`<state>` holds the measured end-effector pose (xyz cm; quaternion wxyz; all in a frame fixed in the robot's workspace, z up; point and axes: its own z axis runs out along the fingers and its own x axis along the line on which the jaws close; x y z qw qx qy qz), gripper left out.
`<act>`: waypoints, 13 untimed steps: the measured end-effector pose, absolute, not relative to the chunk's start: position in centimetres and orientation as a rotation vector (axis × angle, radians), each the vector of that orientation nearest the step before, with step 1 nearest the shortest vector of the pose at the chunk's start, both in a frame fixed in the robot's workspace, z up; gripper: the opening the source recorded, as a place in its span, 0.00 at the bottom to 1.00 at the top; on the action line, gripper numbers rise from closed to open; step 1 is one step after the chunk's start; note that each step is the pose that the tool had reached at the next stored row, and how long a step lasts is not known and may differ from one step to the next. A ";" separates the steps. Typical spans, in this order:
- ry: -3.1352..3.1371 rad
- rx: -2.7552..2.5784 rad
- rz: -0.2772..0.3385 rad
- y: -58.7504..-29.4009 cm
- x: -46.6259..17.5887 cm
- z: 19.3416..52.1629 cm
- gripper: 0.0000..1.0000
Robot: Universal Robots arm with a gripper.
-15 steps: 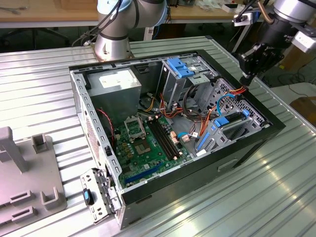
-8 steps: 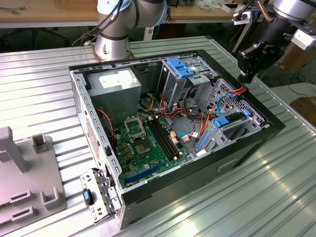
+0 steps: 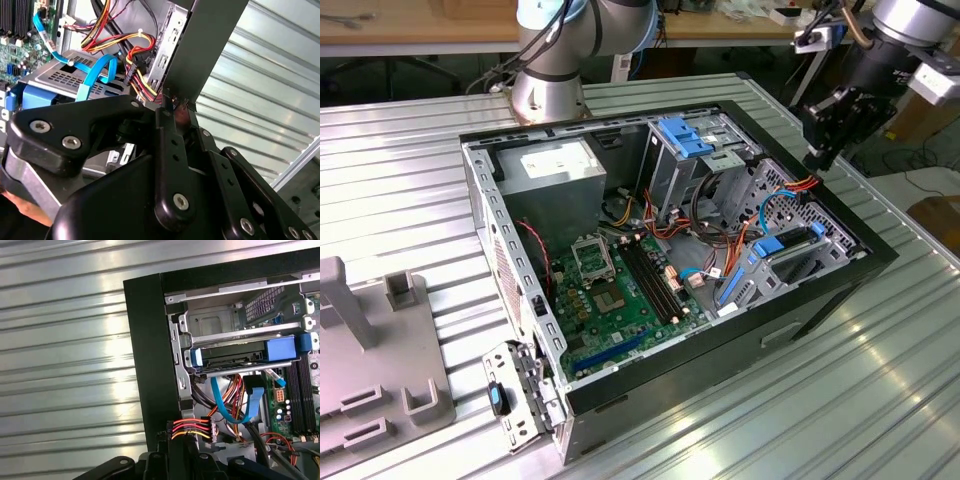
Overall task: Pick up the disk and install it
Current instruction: 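Insert the first disk wire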
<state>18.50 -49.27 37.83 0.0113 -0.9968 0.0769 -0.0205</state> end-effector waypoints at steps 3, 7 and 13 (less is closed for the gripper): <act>0.313 -3.108 -0.069 -49.3 18.8 37.5 0.26; 0.315 -3.119 -0.089 -49.3 18.8 37.2 0.26; 0.315 -3.120 -0.093 -49.3 18.8 36.7 0.26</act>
